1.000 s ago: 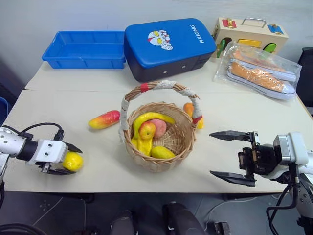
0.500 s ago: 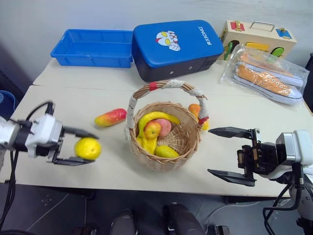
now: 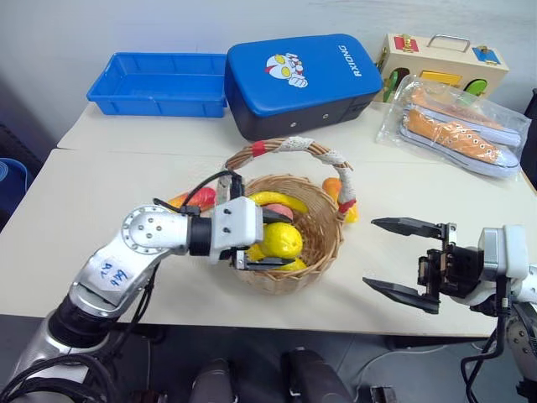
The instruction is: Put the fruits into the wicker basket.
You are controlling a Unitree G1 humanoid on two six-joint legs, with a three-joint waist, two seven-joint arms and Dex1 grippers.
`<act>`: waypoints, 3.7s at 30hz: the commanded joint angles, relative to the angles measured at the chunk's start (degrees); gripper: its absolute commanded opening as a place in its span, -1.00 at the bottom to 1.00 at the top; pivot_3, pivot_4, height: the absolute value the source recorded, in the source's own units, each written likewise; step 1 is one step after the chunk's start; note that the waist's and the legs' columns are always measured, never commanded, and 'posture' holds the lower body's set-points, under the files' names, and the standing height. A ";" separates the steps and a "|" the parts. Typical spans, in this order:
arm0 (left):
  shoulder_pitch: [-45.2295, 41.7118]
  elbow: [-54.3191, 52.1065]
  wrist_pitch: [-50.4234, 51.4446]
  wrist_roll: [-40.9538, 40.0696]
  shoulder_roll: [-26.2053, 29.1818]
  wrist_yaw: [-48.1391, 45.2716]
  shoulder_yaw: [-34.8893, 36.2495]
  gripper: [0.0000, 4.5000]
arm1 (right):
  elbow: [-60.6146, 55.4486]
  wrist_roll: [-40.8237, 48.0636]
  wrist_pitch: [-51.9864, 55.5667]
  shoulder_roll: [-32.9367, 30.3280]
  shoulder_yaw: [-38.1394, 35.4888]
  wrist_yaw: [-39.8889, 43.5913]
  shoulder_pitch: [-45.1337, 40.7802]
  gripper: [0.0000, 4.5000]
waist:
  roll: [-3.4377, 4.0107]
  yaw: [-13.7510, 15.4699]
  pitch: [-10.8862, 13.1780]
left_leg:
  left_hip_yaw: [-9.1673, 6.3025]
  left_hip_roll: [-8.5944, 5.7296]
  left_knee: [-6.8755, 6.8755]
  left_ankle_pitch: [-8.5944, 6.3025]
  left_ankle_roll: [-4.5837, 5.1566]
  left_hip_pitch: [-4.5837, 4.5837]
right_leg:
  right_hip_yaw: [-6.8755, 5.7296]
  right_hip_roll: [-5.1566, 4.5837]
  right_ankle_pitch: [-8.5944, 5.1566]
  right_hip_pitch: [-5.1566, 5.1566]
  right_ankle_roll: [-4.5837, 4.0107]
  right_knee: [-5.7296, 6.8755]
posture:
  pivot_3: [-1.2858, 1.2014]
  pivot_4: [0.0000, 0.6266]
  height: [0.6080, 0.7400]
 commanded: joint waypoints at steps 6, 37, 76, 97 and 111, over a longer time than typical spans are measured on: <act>0.79 -0.81 -2.51 -5.61 0.90 -6.95 7.39 0.97 | -3.94 0.79 -0.14 -0.52 -1.98 -2.13 1.41 1.00 | 0.00 -0.05 0.00 | 0.01 0.00 0.01 0.02 -0.02 0.02 | 0.02 0.00 0.00 0.01 0.00 0.08 | 0.03 -0.52 1.00; 15.60 52.25 -13.58 -4.00 19.74 -28.97 39.36 0.97 | -1.52 -1.18 -8.06 7.37 2.61 -0.78 0.29 1.00 | -0.46 1.82 -0.21 | -0.07 -0.09 -0.34 -0.32 0.49 -0.03 | -0.87 -0.71 -0.10 0.08 -0.23 -0.21 | 0.03 -0.52 1.00; 17.08 3.61 0.99 -18.58 16.16 -22.45 30.26 -0.11 | 8.71 -3.82 -14.24 7.42 1.53 1.55 2.68 1.00 | -0.42 1.35 -0.19 | 0.06 0.10 -0.13 -0.08 0.22 0.04 | -1.15 -0.79 -0.14 0.12 -0.28 0.23 | 0.03 -0.52 1.00; 12.34 -1.57 5.02 -16.65 5.78 -10.93 22.04 0.97 | 12.02 -8.66 -10.13 4.91 -6.33 -10.84 5.00 1.00 | -0.17 1.08 -0.22 | 0.08 0.11 -0.17 0.15 -0.19 0.07 | -0.82 -0.44 -0.14 0.01 -0.25 0.22 | 0.03 -0.52 1.00; 27.49 25.16 -12.90 -12.17 15.70 -29.37 47.32 0.99 | 41.97 -15.84 -19.53 -0.97 -10.27 -6.39 0.21 1.00 | 0.04 -0.35 -0.11 | 0.14 0.06 -0.34 0.17 -0.12 0.17 | -0.83 -0.48 -0.16 0.05 -0.29 0.04 | 0.03 -0.52 1.00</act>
